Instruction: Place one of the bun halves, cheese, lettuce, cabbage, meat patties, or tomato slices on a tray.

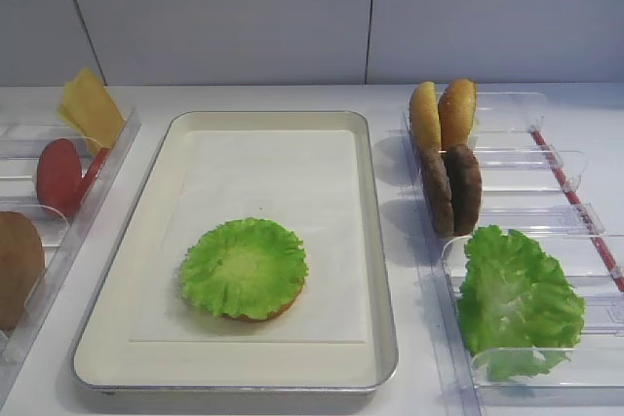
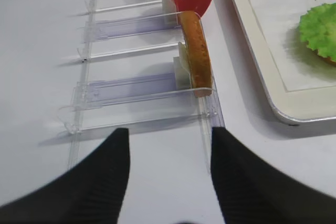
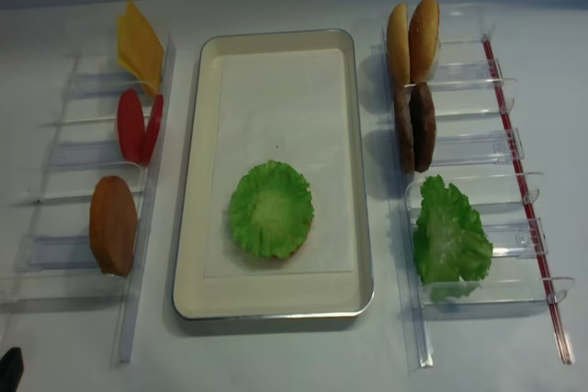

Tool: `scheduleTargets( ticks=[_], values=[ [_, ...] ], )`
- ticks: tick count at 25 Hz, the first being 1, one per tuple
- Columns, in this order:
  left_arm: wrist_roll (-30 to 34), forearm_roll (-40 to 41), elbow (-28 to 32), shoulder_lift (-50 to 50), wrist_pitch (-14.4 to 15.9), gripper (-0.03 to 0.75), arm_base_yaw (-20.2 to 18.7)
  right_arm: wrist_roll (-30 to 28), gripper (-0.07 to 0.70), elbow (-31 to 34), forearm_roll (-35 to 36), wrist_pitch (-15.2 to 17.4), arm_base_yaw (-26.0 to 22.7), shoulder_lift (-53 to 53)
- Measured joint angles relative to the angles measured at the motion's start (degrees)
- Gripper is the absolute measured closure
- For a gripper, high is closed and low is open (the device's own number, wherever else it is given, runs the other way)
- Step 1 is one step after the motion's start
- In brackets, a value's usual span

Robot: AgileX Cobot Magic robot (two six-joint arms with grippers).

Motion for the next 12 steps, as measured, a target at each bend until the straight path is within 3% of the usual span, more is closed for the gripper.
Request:
scheduleTargets(
  ticks=[12],
  values=[
    [0.0, 0.0, 0.0, 0.0, 0.0, 0.367, 0.0, 0.0, 0.213, 0.0, 0.0, 0.0, 0.0, 0.0]
  ],
)
